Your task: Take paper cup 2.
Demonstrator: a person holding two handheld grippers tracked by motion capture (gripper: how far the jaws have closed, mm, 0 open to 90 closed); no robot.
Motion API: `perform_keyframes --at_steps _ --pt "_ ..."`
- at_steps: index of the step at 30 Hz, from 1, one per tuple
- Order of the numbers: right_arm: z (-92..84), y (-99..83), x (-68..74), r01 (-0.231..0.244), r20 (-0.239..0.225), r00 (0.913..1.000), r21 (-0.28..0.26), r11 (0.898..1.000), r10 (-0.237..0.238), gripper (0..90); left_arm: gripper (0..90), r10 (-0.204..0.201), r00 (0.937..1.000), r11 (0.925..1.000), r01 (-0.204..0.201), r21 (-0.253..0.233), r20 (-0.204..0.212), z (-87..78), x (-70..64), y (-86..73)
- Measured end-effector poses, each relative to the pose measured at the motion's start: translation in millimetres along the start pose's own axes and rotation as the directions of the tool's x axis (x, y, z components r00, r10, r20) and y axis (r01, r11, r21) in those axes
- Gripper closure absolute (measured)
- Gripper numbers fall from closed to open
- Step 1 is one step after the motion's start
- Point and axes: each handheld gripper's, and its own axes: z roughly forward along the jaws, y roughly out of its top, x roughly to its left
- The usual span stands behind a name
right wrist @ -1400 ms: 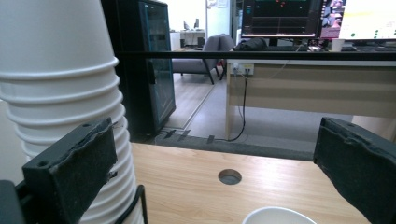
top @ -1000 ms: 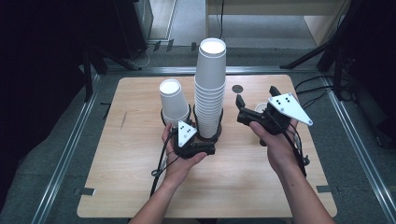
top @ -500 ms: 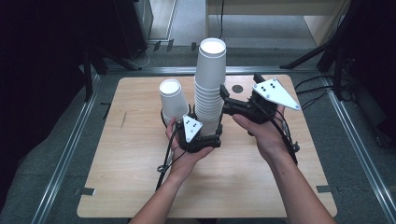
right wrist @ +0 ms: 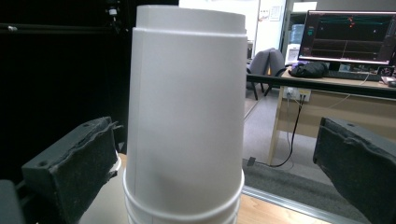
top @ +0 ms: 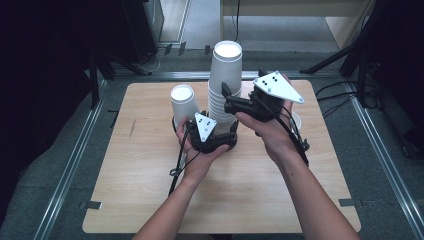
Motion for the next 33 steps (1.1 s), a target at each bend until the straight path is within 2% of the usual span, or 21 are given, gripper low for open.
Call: perform_keyframes --at_steps 8,11,17,22,26,27,30,33 --pt "17.3 0.7 2.8 0.007 0.008 0.9999 0.022 1.0 -0.007 0.0 0.2 -0.016 0.9997 0.9998 0.016 -0.008 -0.019 9.3 0.1 5.6" --pt "23.2 -1.0 1.7 -0.006 0.013 0.9999 0.031 0.999 0.006 0.0 0.2 -0.012 0.9996 0.9999 0.012 -0.011 -0.025 12.2 -0.9 6.9" --pt "28.6 -3.4 1.6 -0.014 -0.008 0.9999 0.026 1.0 0.015 0.0 0.2 -0.012 0.9994 0.9996 0.011 -0.025 -0.033 15.4 -0.8 6.6" --pt "36.1 -8.4 2.2 -0.019 -0.026 0.9994 0.056 0.998 0.021 0.0 0.2 -0.017 0.9994 0.9995 0.016 -0.026 -0.031 17.2 -2.8 7.0" --pt "41.2 -9.5 2.2 -0.042 -0.043 0.998 0.068 0.997 0.045 0.0 0.2 -0.017 0.9996 0.9997 0.017 -0.019 -0.022 19.4 -4.4 6.6" --pt "42.6 -9.9 2.4 -0.043 -0.049 0.9977 0.07 0.997 0.047 0.2 0.5 -0.017 0.9994 0.9997 0.016 -0.019 -0.031 19.8 -4.6 6.3" --pt "45.9 -11.7 4.4 -0.043 -0.063 0.9969 0.077 0.996 0.048 3.5 3.4 -0.024 0.9991 0.9995 0.023 -0.021 -0.035 20.6 -3.5 6.0" --pt "49.4 -12.5 4.8 -0.04 -0.055 0.9975 0.085 0.996 0.045 5.2 3.5 -0.02 0.9992 0.9996 0.02 -0.023 -0.035 20.8 -3.8 6.1"
